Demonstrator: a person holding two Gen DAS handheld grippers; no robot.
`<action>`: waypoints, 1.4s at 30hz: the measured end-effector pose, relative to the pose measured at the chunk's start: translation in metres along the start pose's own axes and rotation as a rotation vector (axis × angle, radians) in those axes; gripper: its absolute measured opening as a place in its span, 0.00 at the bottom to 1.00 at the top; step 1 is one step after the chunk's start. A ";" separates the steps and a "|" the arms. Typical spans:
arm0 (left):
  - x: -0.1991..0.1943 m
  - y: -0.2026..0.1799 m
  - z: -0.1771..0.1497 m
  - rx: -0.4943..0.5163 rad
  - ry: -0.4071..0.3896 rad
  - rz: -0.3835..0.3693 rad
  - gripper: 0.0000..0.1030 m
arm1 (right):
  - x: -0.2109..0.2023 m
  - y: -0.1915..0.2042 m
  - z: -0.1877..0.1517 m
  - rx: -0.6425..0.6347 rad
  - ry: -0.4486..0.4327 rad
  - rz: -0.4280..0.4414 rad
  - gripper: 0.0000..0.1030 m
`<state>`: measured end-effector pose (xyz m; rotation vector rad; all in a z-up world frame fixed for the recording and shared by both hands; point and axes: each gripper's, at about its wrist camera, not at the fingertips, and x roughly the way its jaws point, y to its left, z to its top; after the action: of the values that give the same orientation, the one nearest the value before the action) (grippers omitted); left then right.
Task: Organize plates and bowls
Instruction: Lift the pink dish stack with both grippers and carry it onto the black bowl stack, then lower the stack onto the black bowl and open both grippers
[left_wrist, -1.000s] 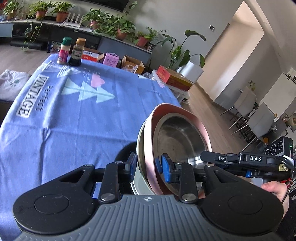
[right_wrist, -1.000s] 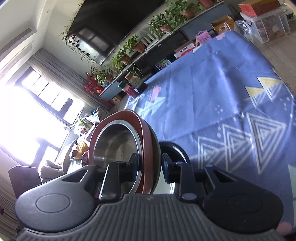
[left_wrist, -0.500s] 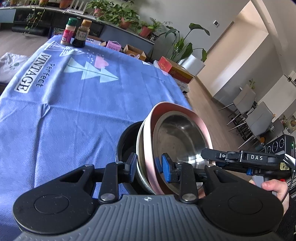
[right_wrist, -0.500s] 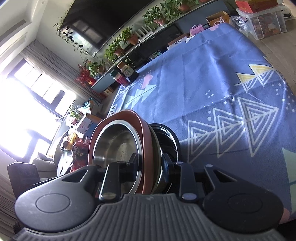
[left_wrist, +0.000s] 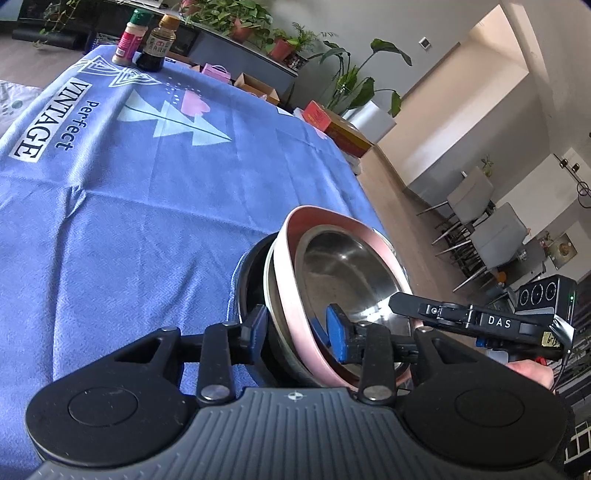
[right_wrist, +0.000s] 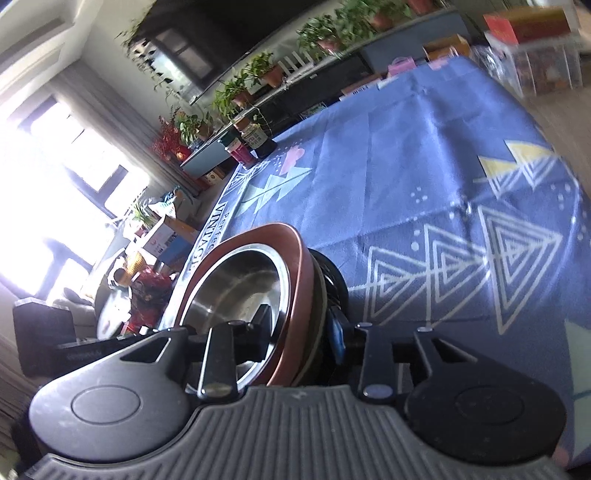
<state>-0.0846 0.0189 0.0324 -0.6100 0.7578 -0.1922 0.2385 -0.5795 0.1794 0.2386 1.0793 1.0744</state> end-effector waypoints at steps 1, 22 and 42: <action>0.000 0.000 0.000 0.002 0.002 -0.007 0.33 | 0.000 0.003 0.000 -0.020 -0.002 -0.006 0.85; -0.043 -0.007 0.010 0.187 -0.234 -0.105 1.00 | -0.040 0.006 -0.009 -0.173 -0.268 0.183 1.00; -0.036 -0.035 -0.069 0.364 -0.294 0.430 1.00 | -0.021 0.060 -0.090 -0.428 -0.302 -0.276 1.00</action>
<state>-0.1570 -0.0270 0.0348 -0.1153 0.5339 0.1533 0.1292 -0.5942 0.1845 -0.0892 0.5735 0.9568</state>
